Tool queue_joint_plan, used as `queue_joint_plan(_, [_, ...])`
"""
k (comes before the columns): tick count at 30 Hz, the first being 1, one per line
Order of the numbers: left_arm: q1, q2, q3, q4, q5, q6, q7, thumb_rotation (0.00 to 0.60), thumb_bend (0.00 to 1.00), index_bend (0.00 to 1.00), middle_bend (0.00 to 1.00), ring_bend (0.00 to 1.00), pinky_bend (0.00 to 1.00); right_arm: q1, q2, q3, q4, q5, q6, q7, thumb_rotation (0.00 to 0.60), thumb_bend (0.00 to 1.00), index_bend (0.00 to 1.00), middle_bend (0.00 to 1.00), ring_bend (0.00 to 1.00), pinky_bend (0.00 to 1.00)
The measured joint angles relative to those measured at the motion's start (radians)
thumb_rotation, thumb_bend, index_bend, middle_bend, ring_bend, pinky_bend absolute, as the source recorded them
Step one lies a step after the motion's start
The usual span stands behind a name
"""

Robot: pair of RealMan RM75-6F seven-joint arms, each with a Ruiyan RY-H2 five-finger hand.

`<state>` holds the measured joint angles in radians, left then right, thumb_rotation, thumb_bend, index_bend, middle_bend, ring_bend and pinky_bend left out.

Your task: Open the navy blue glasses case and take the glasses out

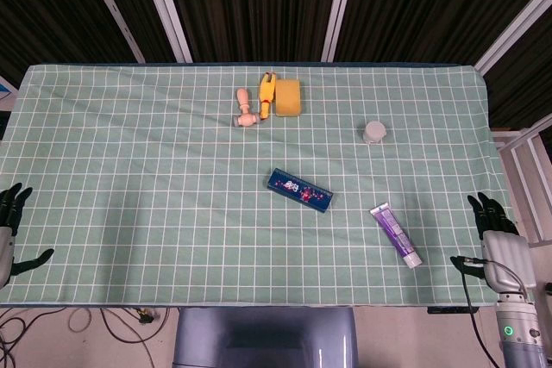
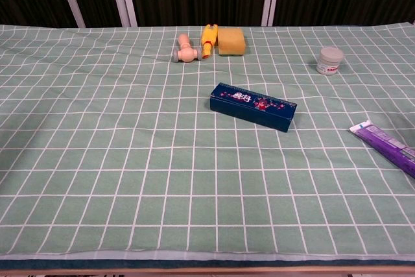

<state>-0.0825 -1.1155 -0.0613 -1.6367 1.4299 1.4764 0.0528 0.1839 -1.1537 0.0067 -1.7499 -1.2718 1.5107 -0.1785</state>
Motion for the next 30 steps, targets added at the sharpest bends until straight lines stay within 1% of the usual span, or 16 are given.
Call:
queue_joint_plan(9, [-0.001,0.003,0.003,0.000,0.011,0.001,-0.005,0.600,0.00,0.00,0.00,0.00,0.00,-0.005,0.005,0.017,-0.024,0.000,-0.021,-0.018,0.600,0.03,0.00,0.00,0.00,0.23])
queue_joint_plan(12, [0.000,0.001,0.003,0.002,0.014,0.004,-0.007,0.600,0.00,0.00,0.00,0.00,0.00,-0.004,0.009,0.027,-0.049,-0.001,-0.025,-0.026,0.600,0.03,0.00,0.00,0.00,0.23])
queue_joint_plan(15, [-0.002,-0.001,0.000,0.003,0.011,0.002,-0.013,0.600,0.00,0.00,0.00,0.00,0.00,0.008,0.013,0.048,-0.090,0.007,-0.034,-0.039,0.600,0.03,0.00,0.00,0.00,0.23])
queue_joint_plan(18, [-0.001,0.000,-0.002,0.003,0.008,0.003,-0.017,0.600,0.00,0.00,0.00,0.00,0.00,0.036,0.013,0.084,-0.148,0.033,-0.060,-0.067,0.600,0.02,0.00,0.00,0.00,0.23])
queue_joint_plan(21, [0.000,0.002,-0.004,0.002,0.007,0.007,-0.024,0.600,0.00,0.00,0.00,0.00,0.00,0.086,0.003,0.129,-0.204,0.072,-0.098,-0.120,0.600,0.03,0.00,0.00,0.00,0.23])
queue_joint_plan(24, [0.000,0.003,-0.005,0.004,0.005,0.005,-0.024,0.600,0.00,0.00,0.00,0.00,0.00,0.153,-0.026,0.180,-0.239,0.125,-0.139,-0.194,0.600,0.06,0.00,0.00,0.00,0.23])
queue_joint_plan(25, [0.000,0.003,-0.005,0.004,0.004,0.004,-0.024,0.600,0.00,0.00,0.00,0.00,0.00,0.192,-0.051,0.207,-0.248,0.159,-0.158,-0.234,0.600,0.07,0.00,0.00,0.00,0.23])
queue_joint_plan(27, [-0.001,0.004,-0.005,0.002,0.004,0.001,-0.025,0.600,0.00,0.00,0.00,0.00,0.00,0.234,-0.084,0.234,-0.250,0.198,-0.176,-0.270,0.600,0.07,0.00,0.00,0.00,0.23])
queue_joint_plan(30, [-0.003,0.008,-0.006,-0.001,0.001,-0.004,-0.029,0.600,0.00,0.00,0.00,0.00,0.00,0.317,-0.167,0.280,-0.236,0.279,-0.204,-0.333,0.600,0.07,0.00,0.00,0.00,0.23])
